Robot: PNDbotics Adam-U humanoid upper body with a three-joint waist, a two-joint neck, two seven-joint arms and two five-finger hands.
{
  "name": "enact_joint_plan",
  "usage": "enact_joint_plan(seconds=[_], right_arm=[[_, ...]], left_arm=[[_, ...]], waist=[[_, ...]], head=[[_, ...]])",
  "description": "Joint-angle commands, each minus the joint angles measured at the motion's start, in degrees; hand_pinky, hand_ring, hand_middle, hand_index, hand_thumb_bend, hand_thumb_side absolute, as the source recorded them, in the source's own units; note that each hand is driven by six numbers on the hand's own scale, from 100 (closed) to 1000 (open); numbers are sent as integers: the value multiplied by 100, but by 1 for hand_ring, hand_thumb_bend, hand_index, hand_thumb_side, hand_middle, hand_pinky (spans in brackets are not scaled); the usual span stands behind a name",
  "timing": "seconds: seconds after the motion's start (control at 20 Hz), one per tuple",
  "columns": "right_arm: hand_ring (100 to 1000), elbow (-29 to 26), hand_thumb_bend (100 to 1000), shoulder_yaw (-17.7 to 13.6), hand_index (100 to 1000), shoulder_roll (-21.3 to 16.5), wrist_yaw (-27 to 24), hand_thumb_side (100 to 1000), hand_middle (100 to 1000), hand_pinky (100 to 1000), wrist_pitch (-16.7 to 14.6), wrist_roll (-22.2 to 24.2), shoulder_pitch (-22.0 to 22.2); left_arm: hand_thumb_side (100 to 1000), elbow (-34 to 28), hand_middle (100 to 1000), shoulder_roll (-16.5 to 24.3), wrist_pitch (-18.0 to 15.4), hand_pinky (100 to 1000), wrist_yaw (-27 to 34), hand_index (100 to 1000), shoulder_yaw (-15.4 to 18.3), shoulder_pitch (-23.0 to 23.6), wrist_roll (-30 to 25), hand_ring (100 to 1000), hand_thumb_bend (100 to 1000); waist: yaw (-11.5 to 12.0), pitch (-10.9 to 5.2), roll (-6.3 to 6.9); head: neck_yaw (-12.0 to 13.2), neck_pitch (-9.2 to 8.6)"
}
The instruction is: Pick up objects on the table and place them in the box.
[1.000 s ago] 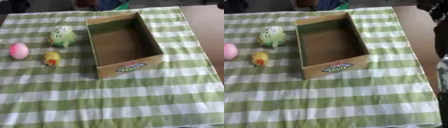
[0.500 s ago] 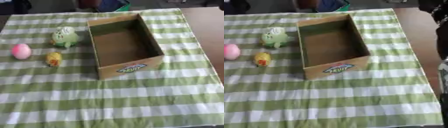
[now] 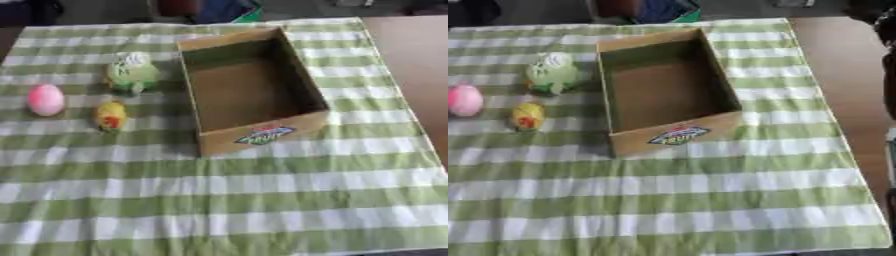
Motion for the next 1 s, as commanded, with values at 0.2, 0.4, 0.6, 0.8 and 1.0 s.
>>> enact_joint_plan(seconds=[0.2, 0.4, 0.6, 0.8, 1.0], right_arm=[[751, -113, 100, -87, 887, -111, 92, 1000, 516, 787, 11, -54, -63], [754, -112, 100, -85, 887, -99, 115, 1000, 515, 789, 31, -63, -61], [754, -106, 100, -63, 887, -68, 113, 1000, 514, 789, 56, -46, -99], [754, -101, 100, -48, 887, -59, 112, 1000, 513, 790, 74, -25, -106], [754, -94, 101, -32, 886, -49, 109, 1000, 512, 790, 88, 6, -105]], left_arm=[[889, 322, 807, 510, -300, 627, -119, 943, -165, -342, -452, 809, 200], [898, 586, 813, 499, -445, 630, -474, 946, -367, -565, -724, 814, 277], [893, 745, 834, 420, -528, 633, -850, 962, -480, -667, -816, 821, 310], [908, 920, 847, 306, -623, 638, -1221, 971, -539, -751, -824, 830, 312], [920, 1120, 857, 178, -688, 643, -1479, 978, -572, -970, -789, 839, 309]], waist=[[18, -101, 6], [14, -92, 7], [-13, -82, -2], [-29, -73, 4], [-41, -69, 4]], head=[[-26, -68], [-28, -85], [-9, -72], [-6, -74], [22, -76]])
